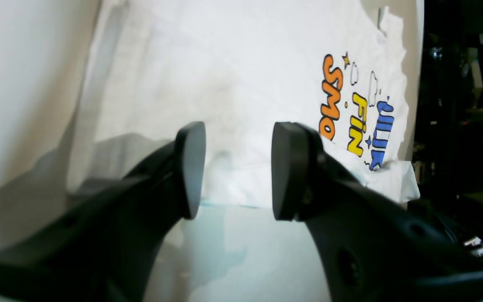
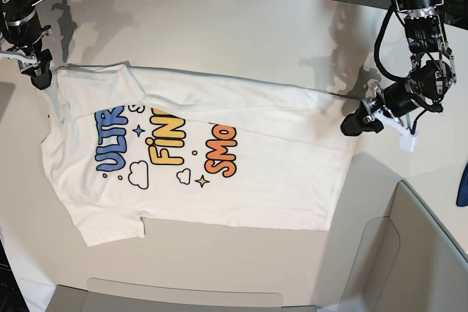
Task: Layout the t-shirt on the table in an organized manner, then fold the t-shirt properly
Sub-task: 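Hold the folded edge down with both grippers and release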
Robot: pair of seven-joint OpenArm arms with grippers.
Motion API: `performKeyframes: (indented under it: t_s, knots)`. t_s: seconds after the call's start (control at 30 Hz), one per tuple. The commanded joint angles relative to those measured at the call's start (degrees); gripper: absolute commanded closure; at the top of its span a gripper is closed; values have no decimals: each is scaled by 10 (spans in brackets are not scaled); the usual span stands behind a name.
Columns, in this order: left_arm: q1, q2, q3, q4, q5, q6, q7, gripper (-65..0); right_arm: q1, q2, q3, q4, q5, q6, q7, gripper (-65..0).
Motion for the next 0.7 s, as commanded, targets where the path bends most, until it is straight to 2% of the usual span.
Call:
performKeyframes:
  t_s: [0.0, 0.13, 0.3, 0.47, 0.67]
  knots:
    - [-10, -9, -3, 11, -12, -3, -4, -243, 9, 10, 0, -4, 9, -1, 9, -276]
    - [-9, -9, -3, 11, -12, -3, -4, -243, 23, 11, -13, -44, 6, 0, 8, -277]
    - [1, -12, -7, 11, -12, -3, -5, -243, 21, 11, -23, -48, -34, 0, 10, -281]
    - [2, -12, -5, 9, -12, -3, -7, -243, 12, 26, -24, -48, -35, 5, 7, -340]
    - [6, -12, -5, 8, -12, -3, -8, -243, -5, 44, -24, -46, -8, 49, 7, -344]
